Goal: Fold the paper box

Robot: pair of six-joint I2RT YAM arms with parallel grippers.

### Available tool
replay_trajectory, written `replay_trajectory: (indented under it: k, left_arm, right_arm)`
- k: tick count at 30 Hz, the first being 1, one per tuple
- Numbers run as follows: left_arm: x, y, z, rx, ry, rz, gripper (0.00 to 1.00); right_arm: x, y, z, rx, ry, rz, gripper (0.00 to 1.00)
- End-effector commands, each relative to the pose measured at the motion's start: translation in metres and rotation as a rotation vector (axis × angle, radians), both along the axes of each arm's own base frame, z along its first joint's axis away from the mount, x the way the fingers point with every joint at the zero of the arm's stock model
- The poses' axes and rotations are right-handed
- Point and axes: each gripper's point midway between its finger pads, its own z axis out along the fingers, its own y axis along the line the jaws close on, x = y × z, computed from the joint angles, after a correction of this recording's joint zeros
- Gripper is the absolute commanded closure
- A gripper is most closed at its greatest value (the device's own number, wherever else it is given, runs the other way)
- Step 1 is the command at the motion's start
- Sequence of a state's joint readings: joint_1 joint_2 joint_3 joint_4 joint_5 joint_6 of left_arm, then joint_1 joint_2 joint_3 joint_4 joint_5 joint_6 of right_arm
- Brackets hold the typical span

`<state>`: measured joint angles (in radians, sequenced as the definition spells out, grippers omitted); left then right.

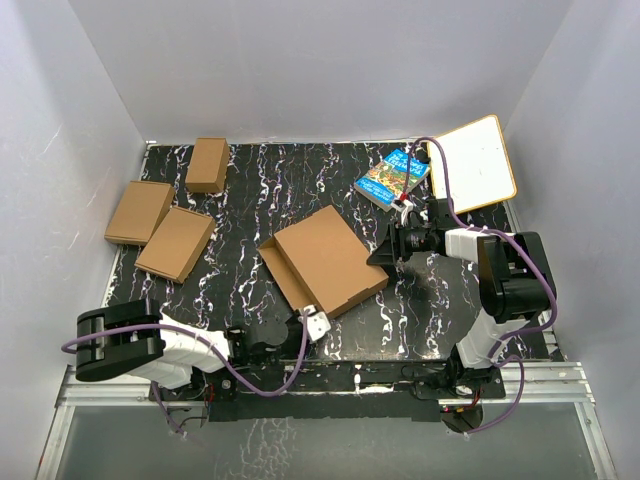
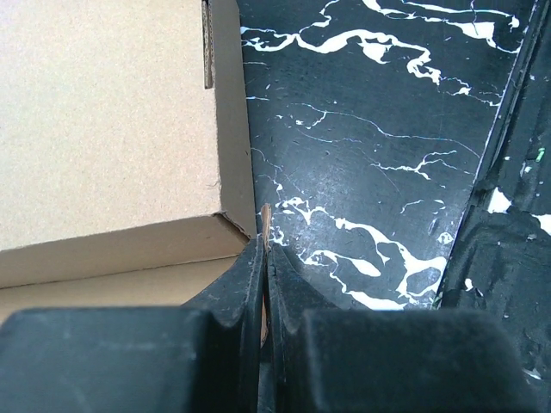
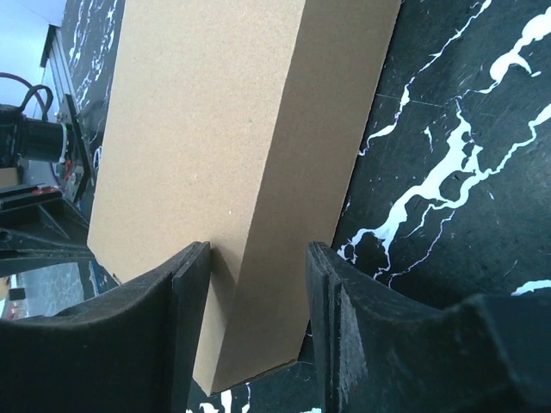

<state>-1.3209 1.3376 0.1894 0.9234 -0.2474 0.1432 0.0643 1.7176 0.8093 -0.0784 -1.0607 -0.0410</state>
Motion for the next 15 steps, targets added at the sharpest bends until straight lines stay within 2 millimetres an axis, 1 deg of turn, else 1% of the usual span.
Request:
replay_trajectory:
  k: [1, 9, 15]
  left_arm:
    - [0.0020, 0.0040, -0.0001, -0.040, 0.034, 0.040, 1.00]
    - [0.0067, 0.0106, 0.0000, -0.078, 0.061, 0.087, 1.00]
    - [0.0056, 0.0123, -0.0005, -0.091, 0.070, 0.085, 1.00]
  right_arm:
    - [0.0186, -0.0049, -0.0015, -0.033, -0.038, -0.035, 0.50]
    - [0.0209, -0.0071, -0.0033, -0.049, -0.037, -0.047, 0.51]
    - [0.0217, -0.0080, -0.0044, -0.057, -0.036, -0.053, 0.51]
